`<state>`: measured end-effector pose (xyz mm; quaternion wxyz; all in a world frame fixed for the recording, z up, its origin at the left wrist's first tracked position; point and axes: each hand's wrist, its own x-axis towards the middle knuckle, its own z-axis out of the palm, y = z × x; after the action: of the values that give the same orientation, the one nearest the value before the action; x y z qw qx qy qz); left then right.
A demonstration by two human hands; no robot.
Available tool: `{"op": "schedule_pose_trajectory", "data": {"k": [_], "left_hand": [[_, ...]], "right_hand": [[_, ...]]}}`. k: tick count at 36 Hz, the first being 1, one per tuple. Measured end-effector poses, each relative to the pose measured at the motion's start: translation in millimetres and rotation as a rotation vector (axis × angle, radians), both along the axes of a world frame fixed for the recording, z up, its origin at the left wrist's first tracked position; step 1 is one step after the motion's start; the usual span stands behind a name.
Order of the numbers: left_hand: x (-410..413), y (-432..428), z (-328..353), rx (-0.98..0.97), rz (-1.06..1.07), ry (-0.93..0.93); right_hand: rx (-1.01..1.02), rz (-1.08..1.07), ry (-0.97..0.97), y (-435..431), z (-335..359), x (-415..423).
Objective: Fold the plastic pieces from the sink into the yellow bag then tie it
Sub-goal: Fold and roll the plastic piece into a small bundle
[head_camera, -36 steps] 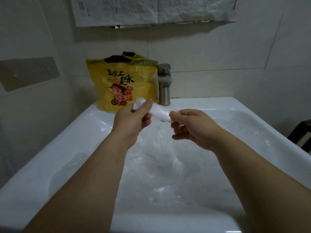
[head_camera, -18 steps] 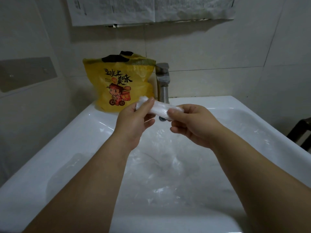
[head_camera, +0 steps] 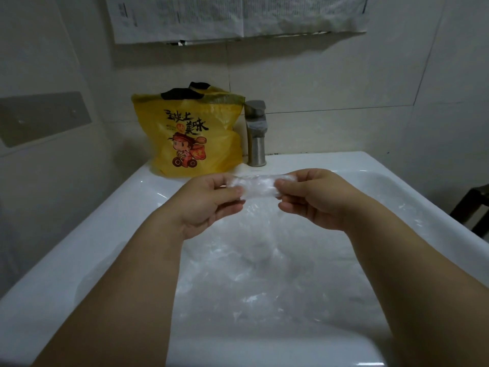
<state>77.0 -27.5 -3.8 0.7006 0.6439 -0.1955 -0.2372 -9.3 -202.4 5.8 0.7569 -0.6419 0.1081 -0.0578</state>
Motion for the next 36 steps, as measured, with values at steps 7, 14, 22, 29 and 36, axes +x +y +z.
{"op": "schedule_pose_trajectory", "data": {"k": [7, 14, 22, 29, 36], "left_hand": [[0, 1, 0, 0.058, 0.021, -0.048], [-4, 3, 6, 0.031, -0.015, -0.05], [-8, 5, 11, -0.155, -0.078, 0.054], [-9, -2, 10, -0.024, -0.053, 0.063], [-8, -8, 3, 0.166, 0.076, -0.198]], "right_hand": [[-0.028, 0.046, 0.023, -1, 0, 0], [-0.024, 0.109, 0.025, -8, 3, -4], [0.078, 0.182, -0.035, -10, 4, -3], [-0.114, 0.029, -0.143, -2, 0, 2], [-0.218, 0.004, -0.149, 2, -3, 5]]}}
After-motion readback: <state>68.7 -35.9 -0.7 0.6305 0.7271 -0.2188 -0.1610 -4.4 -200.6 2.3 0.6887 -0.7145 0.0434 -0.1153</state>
